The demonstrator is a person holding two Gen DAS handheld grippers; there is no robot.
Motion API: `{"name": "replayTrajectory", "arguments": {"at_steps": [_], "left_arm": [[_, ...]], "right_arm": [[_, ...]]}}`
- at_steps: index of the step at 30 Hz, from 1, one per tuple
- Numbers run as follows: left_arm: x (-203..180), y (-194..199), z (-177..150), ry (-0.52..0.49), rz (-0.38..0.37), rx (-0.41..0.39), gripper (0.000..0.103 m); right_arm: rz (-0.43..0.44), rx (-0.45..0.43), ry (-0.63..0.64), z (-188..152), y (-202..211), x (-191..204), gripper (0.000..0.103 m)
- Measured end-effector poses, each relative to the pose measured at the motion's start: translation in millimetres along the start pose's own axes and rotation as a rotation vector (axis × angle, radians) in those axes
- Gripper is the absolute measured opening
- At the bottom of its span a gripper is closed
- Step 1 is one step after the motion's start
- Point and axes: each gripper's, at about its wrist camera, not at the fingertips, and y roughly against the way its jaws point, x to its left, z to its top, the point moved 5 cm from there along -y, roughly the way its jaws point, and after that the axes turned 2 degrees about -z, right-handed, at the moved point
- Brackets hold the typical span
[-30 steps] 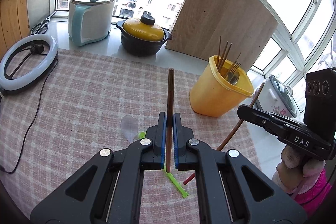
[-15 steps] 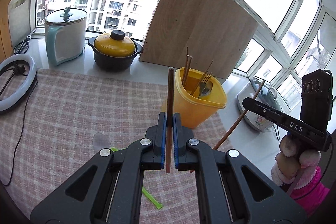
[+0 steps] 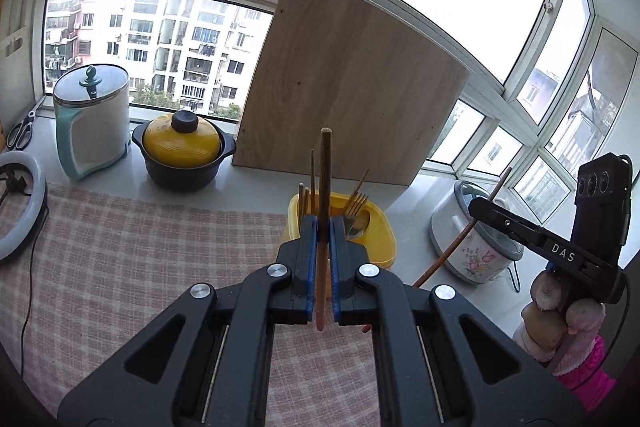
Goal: Organize utensils
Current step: 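Lift both held chopsticks upright and carry them over the yellow container, then lower both chopsticks into the yellow container and open both grippers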
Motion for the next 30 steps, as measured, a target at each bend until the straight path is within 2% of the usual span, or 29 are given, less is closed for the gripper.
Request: {"name": "replayTrajectory", "arguments": {"at_steps": [12,17,30], "left_arm": [[-23,-15,42,-0.020,-0.026,-0.070,0.004],[-28,-28,53,-0.031,-0.009,-0.089,0.004],[-29,-69,44,-0.060,0.034,-0.052,0.004]], "right_arm": [[-0.019,-0.104,-0.027,36,14,-11,0.002],[-0.048,-0.135,-0.025,46,12,-17,0.002],[-0.124,-0.118,-0.025,49,-21,-33,0.002]]}}
